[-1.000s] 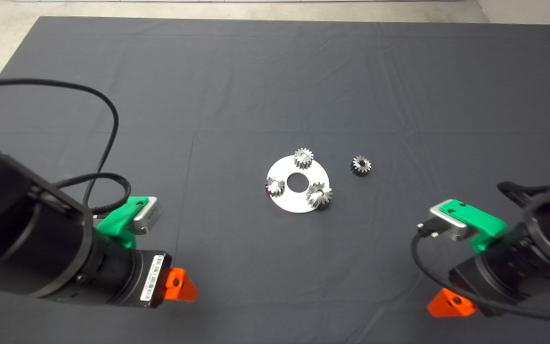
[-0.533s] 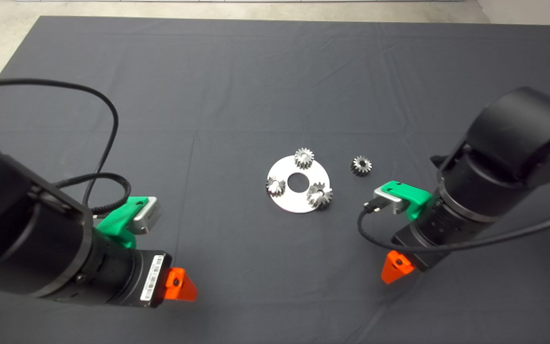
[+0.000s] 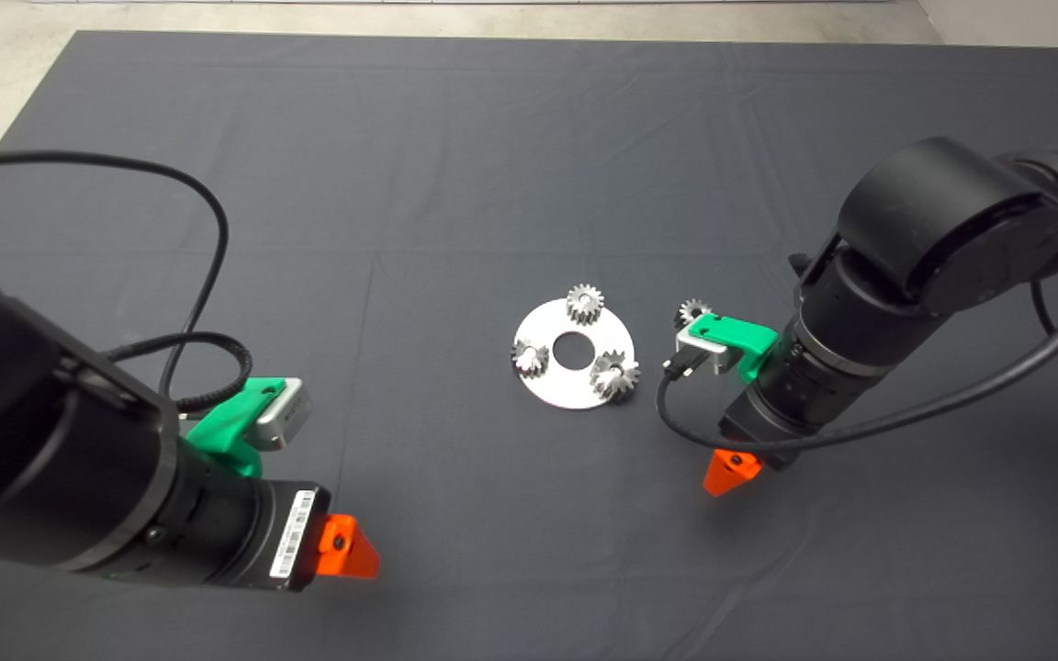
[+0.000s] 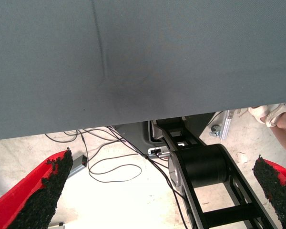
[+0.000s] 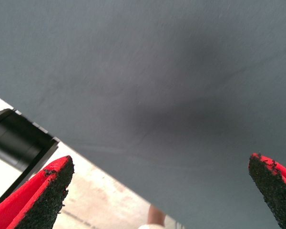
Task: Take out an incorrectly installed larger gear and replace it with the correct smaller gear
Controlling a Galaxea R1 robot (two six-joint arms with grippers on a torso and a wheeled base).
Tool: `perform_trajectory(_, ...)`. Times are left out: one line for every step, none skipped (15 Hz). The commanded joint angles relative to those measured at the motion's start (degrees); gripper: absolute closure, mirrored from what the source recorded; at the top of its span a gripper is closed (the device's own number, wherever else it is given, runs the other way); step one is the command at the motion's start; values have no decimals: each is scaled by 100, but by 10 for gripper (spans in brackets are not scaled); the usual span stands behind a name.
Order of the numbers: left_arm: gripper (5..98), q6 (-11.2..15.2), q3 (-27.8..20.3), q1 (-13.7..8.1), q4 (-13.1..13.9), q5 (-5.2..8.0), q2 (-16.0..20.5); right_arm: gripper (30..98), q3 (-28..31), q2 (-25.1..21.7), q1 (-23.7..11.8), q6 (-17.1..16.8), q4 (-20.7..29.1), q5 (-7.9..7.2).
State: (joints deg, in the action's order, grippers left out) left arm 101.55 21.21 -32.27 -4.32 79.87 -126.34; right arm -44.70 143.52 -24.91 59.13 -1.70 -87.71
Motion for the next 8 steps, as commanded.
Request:
perform_trajectory(59, -82, -89, -43, 80, 11, -1, 316, -11, 76, -76, -561, -726, -557)
perform_trajectory(59, -82, -84, -43, 71, 11, -1, 316, -11, 85, -76, -648, -822, -563)
perform_trajectory(59, -82, -84, -43, 71, 11, -1, 316, -11, 111, -67, -710, -936, -563)
perform_trajectory(59, -112, -84, -43, 74, 7, -1, 316, -11, 157, -67, -737, -1044, -563)
perform_trajectory(59, -118, -84, -43, 71, 11, -1, 316, -11, 181, -67, -765, -1121, -589)
perform_trajectory(59, -118, -84, -43, 71, 11, -1, 316, -19, 243, -59, -822, -1157, -589)
perform_trajectory(59, -117, -84, -43, 80, 2, -1, 316, -37, 295, -59, -860, -1169, -589)
perform_trajectory(59, -109, -84, -43, 80, 2, 8, 316, -37, 322, -59, -902, -1217, -589)
